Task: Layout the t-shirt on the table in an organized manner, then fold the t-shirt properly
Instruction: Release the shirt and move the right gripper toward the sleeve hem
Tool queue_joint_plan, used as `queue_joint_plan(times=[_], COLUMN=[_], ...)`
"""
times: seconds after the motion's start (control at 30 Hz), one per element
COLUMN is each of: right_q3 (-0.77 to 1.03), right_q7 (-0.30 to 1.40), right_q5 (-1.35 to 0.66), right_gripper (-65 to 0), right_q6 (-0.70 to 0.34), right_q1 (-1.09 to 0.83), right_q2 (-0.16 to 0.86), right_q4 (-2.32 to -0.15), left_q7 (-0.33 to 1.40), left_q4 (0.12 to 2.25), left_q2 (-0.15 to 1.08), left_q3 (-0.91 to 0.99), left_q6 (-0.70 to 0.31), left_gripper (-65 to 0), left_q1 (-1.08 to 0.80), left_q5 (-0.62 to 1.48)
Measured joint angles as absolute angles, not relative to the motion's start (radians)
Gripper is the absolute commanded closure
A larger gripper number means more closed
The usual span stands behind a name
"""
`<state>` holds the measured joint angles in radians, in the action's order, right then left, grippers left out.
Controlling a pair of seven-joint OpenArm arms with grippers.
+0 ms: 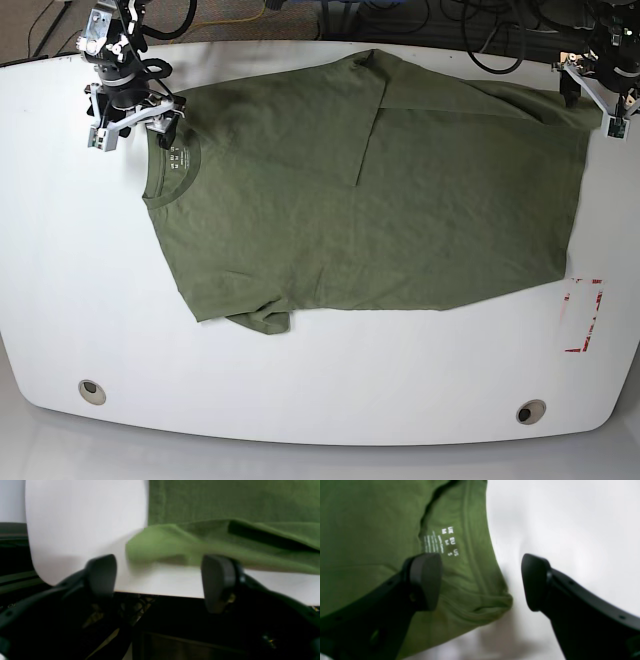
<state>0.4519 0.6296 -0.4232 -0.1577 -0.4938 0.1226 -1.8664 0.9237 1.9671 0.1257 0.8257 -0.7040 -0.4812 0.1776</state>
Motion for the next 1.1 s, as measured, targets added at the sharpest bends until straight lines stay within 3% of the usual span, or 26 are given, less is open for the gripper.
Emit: queue_joint_plan(times=[0.5,0.9,1.1], right_q3=[0.443,0.442,0.443], right_q7=[0.614,0.626,0.619], right_q5=[-0.426,-0.418,-0.417], right_gripper=[-47.7,-47.9,-47.6], right_q6=[-0.162,-0.169,-0.253], right_q1=[-0.231,0.044,0.174], right_q2=[0.151,0.236,0.262], right_q4=[-1.78,-1.419,-1.215], left_q7=[0.928,0.924,0.927], left_q4=[1.97,1.953,1.916], left_q2=[0.158,0.195,0.184], left_q3=[0.826,0.824,0.822], left_q6=[-0.7,-0.697,-0.705], left_gripper=[-49.9,-49.9,-49.9], left_q1=[-0.299,-0.068,0.04], left_q5=[0.177,0.173,0.119])
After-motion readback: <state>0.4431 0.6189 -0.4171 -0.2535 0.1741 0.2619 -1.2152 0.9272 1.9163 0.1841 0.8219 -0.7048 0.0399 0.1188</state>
